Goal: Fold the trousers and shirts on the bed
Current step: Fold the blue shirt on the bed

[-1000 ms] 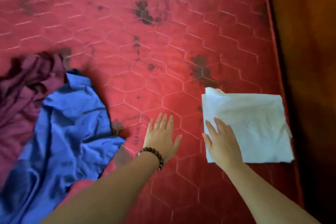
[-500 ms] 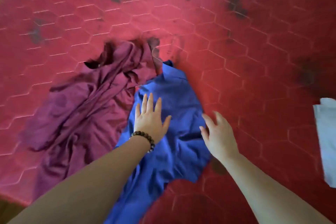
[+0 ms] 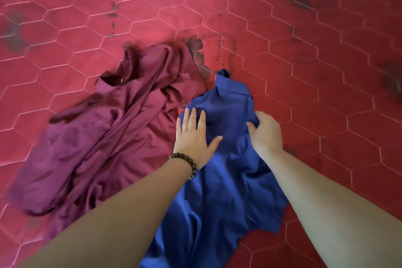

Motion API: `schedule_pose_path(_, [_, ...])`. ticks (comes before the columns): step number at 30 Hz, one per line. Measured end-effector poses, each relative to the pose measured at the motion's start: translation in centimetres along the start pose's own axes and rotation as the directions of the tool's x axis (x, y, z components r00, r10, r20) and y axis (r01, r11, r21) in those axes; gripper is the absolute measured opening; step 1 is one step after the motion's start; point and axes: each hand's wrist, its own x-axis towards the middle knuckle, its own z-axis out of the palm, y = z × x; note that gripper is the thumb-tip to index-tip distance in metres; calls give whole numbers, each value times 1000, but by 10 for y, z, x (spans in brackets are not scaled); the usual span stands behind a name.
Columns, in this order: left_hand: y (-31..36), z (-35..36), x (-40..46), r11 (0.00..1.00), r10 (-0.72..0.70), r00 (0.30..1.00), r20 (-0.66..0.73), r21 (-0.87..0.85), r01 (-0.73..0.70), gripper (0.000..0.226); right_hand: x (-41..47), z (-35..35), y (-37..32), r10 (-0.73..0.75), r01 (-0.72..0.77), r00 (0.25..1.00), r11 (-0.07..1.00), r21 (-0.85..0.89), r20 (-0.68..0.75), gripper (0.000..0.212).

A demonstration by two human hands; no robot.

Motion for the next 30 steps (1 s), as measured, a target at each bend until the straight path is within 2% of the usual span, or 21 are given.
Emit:
schedule_pose_path(2, [13,-9,-4,995,62,991,-119,-75,-71,74,-10,-1,-8,-75,76,996,997,20,-50,6])
schedule_pose_path(4, [29,-22,-6,935,37,983,-178,-341,-97,66,-24,-4,-19,-188,195,977,979,60,-102,7])
schedule_pose_path(5, [38,-29,-6,860,-23,988,-151,-507,-57,64,-32,-6,-25,-248,258,962,964,71,-117,8])
schedule_pose_path(7, [55,-45,-5,601,-180,984,-13,-793,100,60,-48,-11,-36,-364,374,925,924,83,-111,15])
schedule_pose_path(8, [63,-54,-4,460,-241,969,57,-872,166,58,-56,-14,-40,-417,425,904,901,86,-95,18])
schedule_pose_path(9, [68,-62,-2,374,-281,954,99,-905,204,55,-65,-18,-44,-464,469,883,879,88,-74,22])
schedule_pose_path(10, [70,-69,-2,346,-304,945,116,-911,224,52,-72,-22,-47,-497,500,866,861,92,-51,27])
schedule_pose_path(12, [73,-85,-6,351,-316,942,116,-908,230,37,-86,-33,-51,-541,539,841,836,98,-11,33])
schedule_pose_path(15, [77,-113,-21,428,-286,957,49,-887,174,9,-106,-62,-51,-588,582,807,807,103,50,27])
schedule_pose_path(18, [92,-150,-40,490,-209,978,16,-864,119,15,-127,-115,-54,-601,600,798,789,133,-38,21])
schedule_pose_path(21, [127,-207,-64,448,-38,998,55,-891,66,15,-141,-190,-62,-541,565,822,814,137,-178,14])
schedule_pose_path(23, [156,-253,-80,434,85,994,72,-901,28,14,-152,-247,-67,-524,555,824,824,113,-216,28])
schedule_pose_path(25, [187,-300,-96,435,204,975,89,-900,-9,21,-164,-300,-70,-539,558,821,828,61,-191,53])
schedule_pose_path(28, [233,-364,-121,440,348,932,105,-896,-63,22,-186,-373,-76,-567,568,823,821,58,-33,89])
schedule_pose_path(30, [264,-408,-135,439,419,904,80,-890,-125,21,-202,-416,-80,-561,551,822,827,108,97,99])
